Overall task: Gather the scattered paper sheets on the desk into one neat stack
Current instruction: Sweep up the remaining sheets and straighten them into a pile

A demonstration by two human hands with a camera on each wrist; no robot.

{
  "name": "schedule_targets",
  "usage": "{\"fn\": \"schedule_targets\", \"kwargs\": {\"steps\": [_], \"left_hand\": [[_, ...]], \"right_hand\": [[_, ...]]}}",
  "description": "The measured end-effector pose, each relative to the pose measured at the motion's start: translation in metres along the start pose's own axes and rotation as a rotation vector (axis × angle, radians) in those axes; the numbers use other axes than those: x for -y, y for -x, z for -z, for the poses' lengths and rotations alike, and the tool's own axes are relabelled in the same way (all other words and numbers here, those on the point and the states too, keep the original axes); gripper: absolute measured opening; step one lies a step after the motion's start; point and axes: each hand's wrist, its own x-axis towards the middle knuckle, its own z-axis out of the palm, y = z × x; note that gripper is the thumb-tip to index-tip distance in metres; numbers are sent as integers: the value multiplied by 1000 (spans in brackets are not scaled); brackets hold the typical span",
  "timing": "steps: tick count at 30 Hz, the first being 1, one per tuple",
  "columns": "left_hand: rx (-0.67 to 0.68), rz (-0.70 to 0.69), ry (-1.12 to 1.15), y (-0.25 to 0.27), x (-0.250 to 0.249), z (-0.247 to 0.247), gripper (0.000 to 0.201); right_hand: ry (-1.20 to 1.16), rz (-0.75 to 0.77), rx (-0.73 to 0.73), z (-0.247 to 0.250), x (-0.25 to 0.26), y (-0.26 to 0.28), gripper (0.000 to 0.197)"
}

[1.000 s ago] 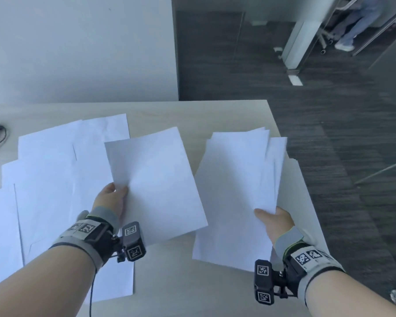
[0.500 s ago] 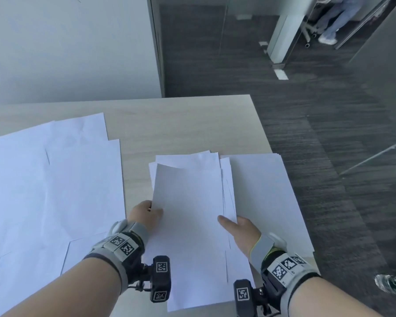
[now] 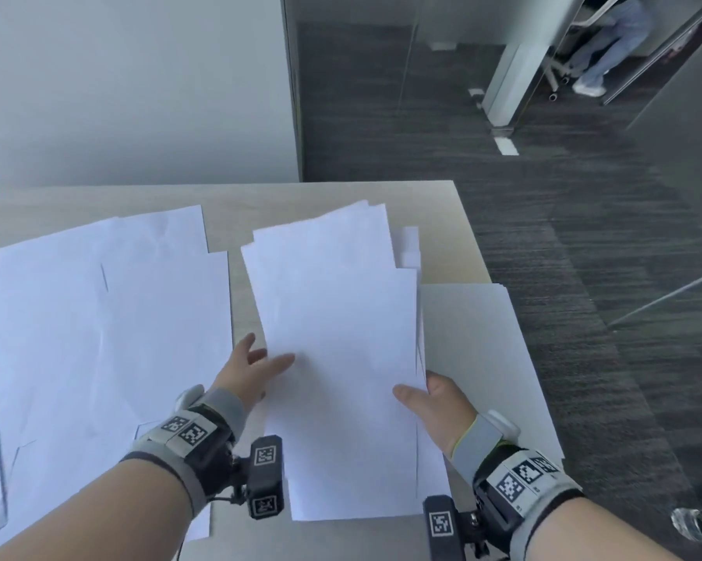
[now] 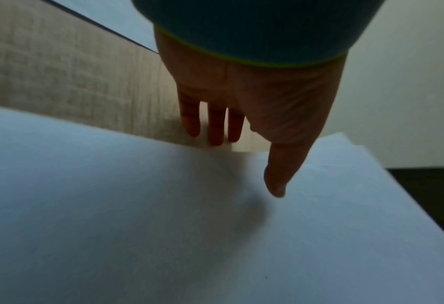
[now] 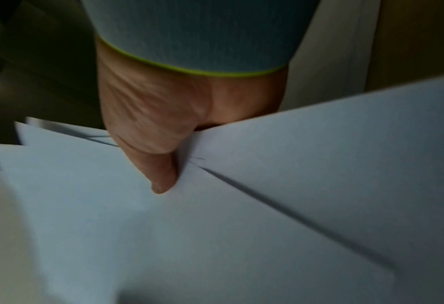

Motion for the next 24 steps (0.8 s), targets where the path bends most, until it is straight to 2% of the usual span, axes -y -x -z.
{"fn": "schedule_targets", "kwargs": {"steps": [3, 6, 10, 12, 14, 17, 18, 21, 24], "left_hand": [[140, -62, 213, 11, -30, 5, 58], [97, -228, 320, 23, -61, 16, 35], [79, -444, 361, 38, -93, 34, 27], [84, -494, 341, 43, -97, 42, 27], [97, -504, 297, 46, -95, 45, 37], [108, -472, 236, 47, -82, 46, 49], [104, -457, 218, 47, -77, 46, 48], [81, -417, 180, 46, -66, 44, 34], [103, -409, 180, 49, -63, 43, 42]], "right_hand": [[-59, 59, -10, -3, 19, 2, 9], [-81, 106, -38, -7, 43, 0, 6], [-125, 193, -41, -13, 77, -1, 3], [-132, 228, -37, -18, 90, 0, 10], [-123, 253, -42, -21, 94, 0, 4], [-105, 238, -33, -26, 94, 3, 8], [-111, 237, -22, -28, 95, 6, 3], [-117, 252, 13, -31, 93, 12, 12], [-153, 283, 41, -34, 95, 17, 16]]}}
